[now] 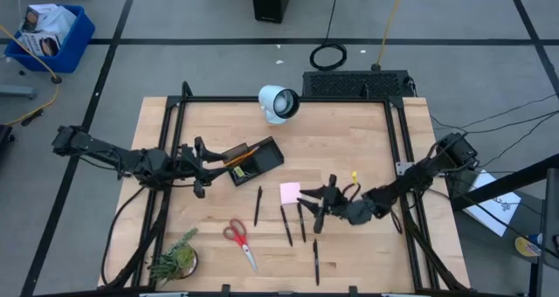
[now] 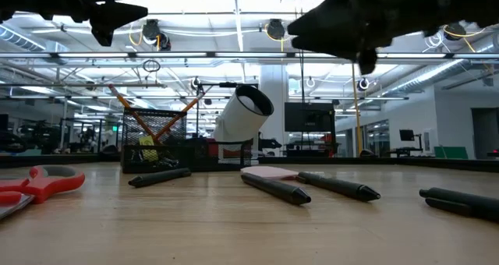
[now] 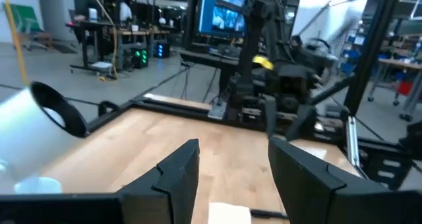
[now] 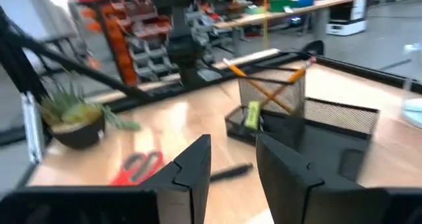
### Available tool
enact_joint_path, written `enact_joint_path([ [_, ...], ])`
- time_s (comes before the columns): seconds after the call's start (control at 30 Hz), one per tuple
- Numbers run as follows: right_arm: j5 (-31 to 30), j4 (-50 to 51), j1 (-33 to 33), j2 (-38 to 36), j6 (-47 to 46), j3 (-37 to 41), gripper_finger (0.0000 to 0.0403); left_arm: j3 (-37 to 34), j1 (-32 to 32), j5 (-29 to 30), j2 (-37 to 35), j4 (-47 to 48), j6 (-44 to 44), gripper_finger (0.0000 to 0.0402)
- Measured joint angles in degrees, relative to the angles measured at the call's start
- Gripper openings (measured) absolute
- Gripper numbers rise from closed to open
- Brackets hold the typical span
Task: Pick and place office supplies into organizer
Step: Put the black pen into the black desk organizer
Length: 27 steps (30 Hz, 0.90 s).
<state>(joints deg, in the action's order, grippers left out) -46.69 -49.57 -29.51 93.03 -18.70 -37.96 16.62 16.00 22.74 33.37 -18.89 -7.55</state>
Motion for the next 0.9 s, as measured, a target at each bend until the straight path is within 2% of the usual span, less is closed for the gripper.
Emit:
enact_joint_path([
  [0.17, -12.95, 18.66, -6.18, 0.0, -5.13, -6.78, 0.0111, -1.69, -2.02, -0.22, -4.14, 0.27, 1.29, 0.0186],
  [0.3, -15.5, 33.95, -10.1, 0.0, -16.01, -14.2, 0.0111, -4.18, -3.89, -2.63, -7.06, -0.81, 1.25, 0.0186],
  [0.4, -14.41, 42.64, -12.91, 1.98, -25.12, -18.83, 0.0111, -5.66, -4.47, -3.68, -8.32, -2.03, 0.43, 0.0186],
  [0.6, -6.49, 60.84, -15.84, 8.53, -44.72, -28.67, 0.0111, -5.92, -4.47, -3.69, -8.38, -2.23, -0.26, 0.0186],
  [0.7, -2.71, 67.38, -16.18, 13.01, -50.3, -34.82, 0.0111, -5.92, -4.47, -3.7, -8.31, -2.21, -0.41, 0.0186],
  [0.77, -1.76, 72.5, -16.79, 15.86, -54.63, -38.64, 0.0111, -5.92, -4.47, -3.68, -8.31, -2.21, -0.49, 0.0186],
  [0.9, 0.41, 82.71, -18.7, 21.08, -68.88, -43.76, 0.0105, -5.92, -4.47, -3.47, -8.31, -2.28, -0.55, 0.0186],
])
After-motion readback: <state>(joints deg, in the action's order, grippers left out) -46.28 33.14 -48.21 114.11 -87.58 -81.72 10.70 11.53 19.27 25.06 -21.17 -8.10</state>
